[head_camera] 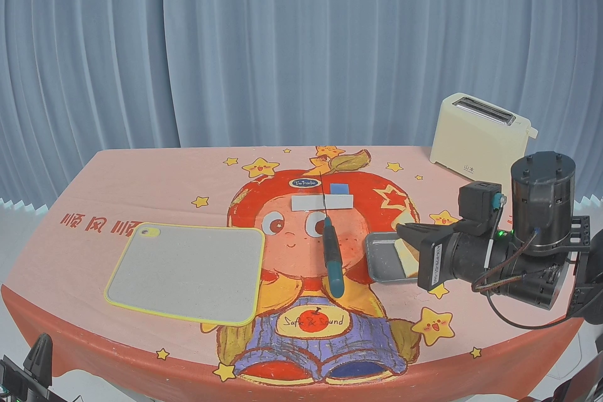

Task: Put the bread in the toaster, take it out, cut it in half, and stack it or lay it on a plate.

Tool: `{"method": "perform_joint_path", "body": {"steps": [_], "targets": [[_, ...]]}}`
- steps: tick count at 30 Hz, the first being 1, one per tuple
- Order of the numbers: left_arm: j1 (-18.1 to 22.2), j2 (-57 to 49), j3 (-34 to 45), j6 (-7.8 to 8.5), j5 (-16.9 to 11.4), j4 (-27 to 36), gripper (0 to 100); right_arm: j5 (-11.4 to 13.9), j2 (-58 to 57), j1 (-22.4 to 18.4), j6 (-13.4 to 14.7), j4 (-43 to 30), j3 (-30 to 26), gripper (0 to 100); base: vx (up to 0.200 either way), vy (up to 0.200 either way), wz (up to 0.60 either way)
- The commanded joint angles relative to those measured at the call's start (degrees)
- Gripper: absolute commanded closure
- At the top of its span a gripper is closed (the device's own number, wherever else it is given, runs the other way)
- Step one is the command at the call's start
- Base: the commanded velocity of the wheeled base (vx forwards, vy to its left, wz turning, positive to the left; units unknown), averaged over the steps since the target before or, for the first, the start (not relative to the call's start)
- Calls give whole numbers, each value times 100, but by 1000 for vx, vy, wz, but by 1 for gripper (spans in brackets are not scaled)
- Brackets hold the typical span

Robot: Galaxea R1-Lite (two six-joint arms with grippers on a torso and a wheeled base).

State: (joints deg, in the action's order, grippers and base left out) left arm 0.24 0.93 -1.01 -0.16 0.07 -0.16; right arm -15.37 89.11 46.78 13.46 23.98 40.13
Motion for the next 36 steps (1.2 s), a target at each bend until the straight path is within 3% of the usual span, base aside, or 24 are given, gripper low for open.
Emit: {"method": "perform_joint_path", "body": {"steps": [1,9,27,36], "targets": [[2,-57,101,-2,1,7,100,-1,10,7,-1,2,-5,100,0,0,0],[2,-49,101,-2,1,-2,100,-1,10,7,-1,2,-14,100,0,0,0],[2,-57,101,-2,1,7,100,-1,54,7,-1,10,-23,100,0,-133,0],[2,-49,101,-28,1,-2,100,-27,89,-2,-1,2,-23,100,0,0,0]]}}
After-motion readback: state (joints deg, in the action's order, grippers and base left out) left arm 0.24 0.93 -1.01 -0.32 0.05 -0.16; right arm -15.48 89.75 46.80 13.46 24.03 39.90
